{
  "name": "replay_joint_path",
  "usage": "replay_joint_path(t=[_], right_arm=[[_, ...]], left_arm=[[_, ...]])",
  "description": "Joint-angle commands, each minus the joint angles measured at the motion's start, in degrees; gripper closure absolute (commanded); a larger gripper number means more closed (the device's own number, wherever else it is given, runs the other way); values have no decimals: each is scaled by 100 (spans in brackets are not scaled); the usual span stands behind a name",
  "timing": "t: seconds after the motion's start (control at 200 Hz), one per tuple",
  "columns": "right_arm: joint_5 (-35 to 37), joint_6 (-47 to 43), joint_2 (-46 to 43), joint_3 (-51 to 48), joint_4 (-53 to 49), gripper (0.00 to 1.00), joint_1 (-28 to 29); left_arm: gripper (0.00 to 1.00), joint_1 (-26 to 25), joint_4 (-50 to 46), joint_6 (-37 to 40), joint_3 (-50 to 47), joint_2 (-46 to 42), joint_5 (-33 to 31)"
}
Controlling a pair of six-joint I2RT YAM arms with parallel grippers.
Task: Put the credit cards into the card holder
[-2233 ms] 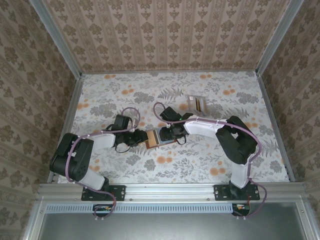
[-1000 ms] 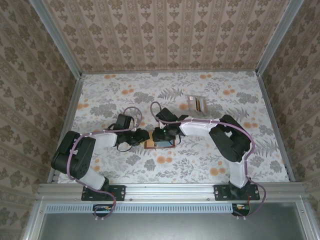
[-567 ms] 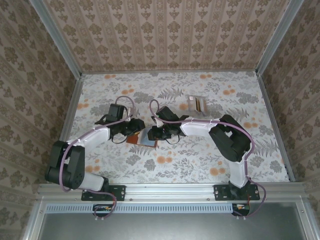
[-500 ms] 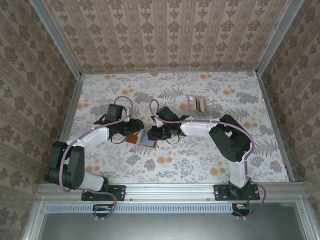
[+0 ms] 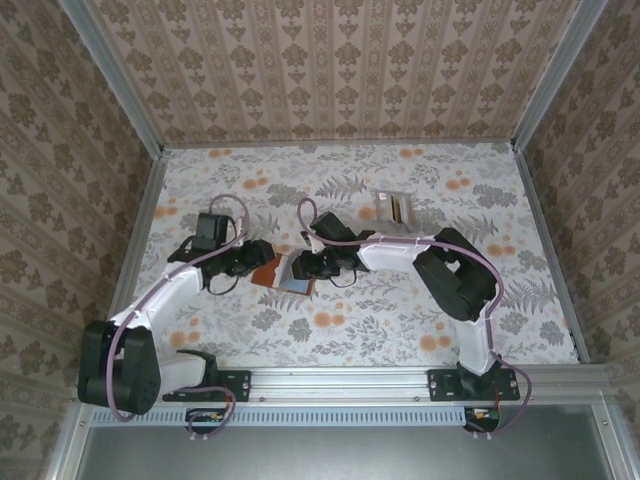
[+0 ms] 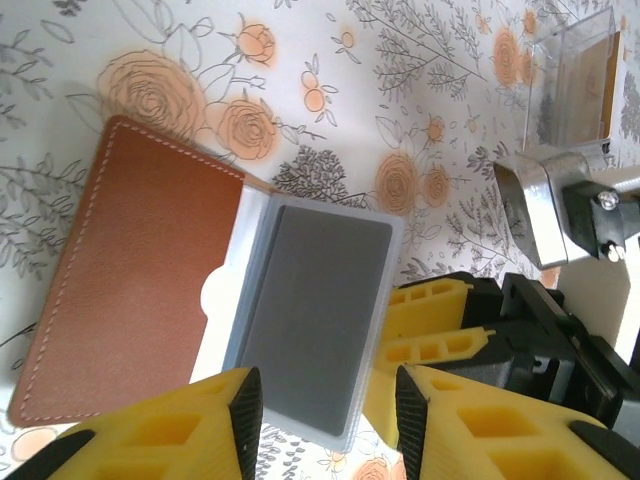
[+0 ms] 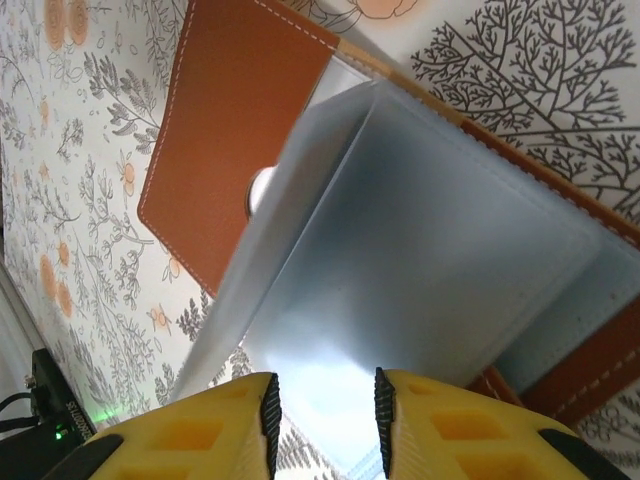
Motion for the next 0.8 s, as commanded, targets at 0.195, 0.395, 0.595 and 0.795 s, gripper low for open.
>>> replay_joint_path(t=[0.195, 0.395, 0.595, 0.795], right_arm=[[-27, 2, 332, 784, -160, 60, 70], [-66, -39, 880, 1462, -251, 58, 186], [510, -393, 213, 1223, -269, 57, 36], [1679, -736, -1594, -588, 463, 59, -449]], left_arm=[[56, 477, -392, 139, -298, -631, 148], [54, 546, -815, 374, -161, -690, 198], [53, 121, -589, 226, -263, -764, -329], [48, -1148, -709, 913, 539, -123, -1202]])
